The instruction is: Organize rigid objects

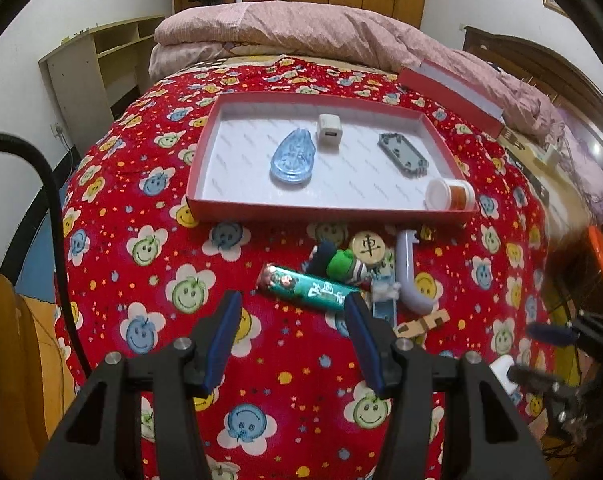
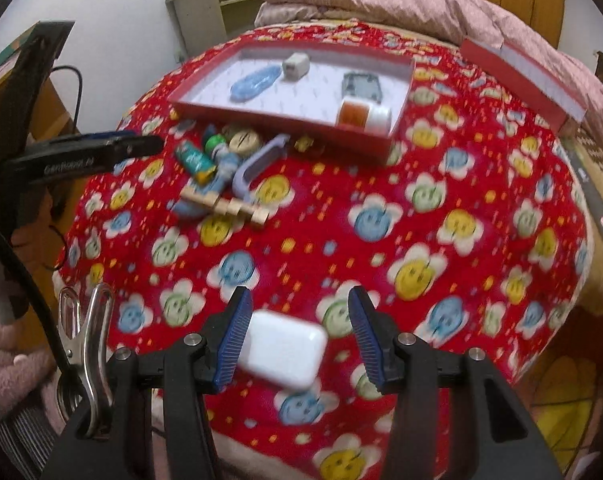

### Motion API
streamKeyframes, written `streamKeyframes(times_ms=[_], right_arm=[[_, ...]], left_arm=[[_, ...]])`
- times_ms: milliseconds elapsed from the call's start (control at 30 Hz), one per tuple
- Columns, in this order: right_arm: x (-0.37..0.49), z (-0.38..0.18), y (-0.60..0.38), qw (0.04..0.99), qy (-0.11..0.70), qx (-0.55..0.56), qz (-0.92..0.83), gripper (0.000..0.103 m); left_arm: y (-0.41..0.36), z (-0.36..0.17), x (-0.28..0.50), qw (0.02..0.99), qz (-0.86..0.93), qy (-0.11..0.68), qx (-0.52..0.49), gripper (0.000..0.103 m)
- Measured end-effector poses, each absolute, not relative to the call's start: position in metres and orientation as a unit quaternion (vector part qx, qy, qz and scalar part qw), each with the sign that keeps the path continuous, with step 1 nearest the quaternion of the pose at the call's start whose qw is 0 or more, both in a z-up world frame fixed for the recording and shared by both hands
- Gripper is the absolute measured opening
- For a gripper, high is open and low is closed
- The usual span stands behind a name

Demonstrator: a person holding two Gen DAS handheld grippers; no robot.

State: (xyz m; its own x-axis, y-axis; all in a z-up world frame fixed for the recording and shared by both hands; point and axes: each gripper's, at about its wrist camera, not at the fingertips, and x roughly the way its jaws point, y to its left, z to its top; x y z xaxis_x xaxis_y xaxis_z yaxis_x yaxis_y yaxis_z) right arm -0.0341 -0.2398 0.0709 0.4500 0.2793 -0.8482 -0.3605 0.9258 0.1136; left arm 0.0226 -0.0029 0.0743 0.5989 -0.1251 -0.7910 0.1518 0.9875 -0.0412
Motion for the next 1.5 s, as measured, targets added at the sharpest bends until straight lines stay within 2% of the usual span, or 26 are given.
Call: streamKeyframes(times_ms=[167,267,600,733,833,1033,1500], right_arm=[[-0.046,0.060,-0.235,0.844,0.500,-0.044,0.189,0.052],[-0.048,0.056,-0.233,0.844,0.503,-0.049,0.182,0.059],[-0.054,0.035,-0.215,0.838,0.513,-0.096,0.160,0.062],[-0.054,0.029,-0.212,0.841,0.510,-0.102,0.151,0.062],[-0.053,0.031,-0.214,0.845,0.505,-0.090,0.151,0.061],[-0.037,0.039,-0.219,0.856,0.492,-0.073,0.144,0.060],[0.005,0.040,-0.215,0.866,0.477,-0.047,0.140,0.060]], left_arm=[[-0.003,0.069,0.019,0.892,-0.079,0.445,0.015,0.056],[-0.002,0.066,0.017,0.890,-0.079,0.448,0.016,0.056],[0.006,0.046,0.022,0.883,-0.081,0.463,-0.003,0.056],[0.006,0.042,0.025,0.884,-0.085,0.459,0.006,0.071],[0.003,0.041,0.027,0.886,-0.095,0.453,0.020,0.076],[-0.006,0.037,0.038,0.886,-0.118,0.448,0.032,0.081],[-0.019,0.025,0.054,0.879,-0.133,0.454,0.053,0.083]])
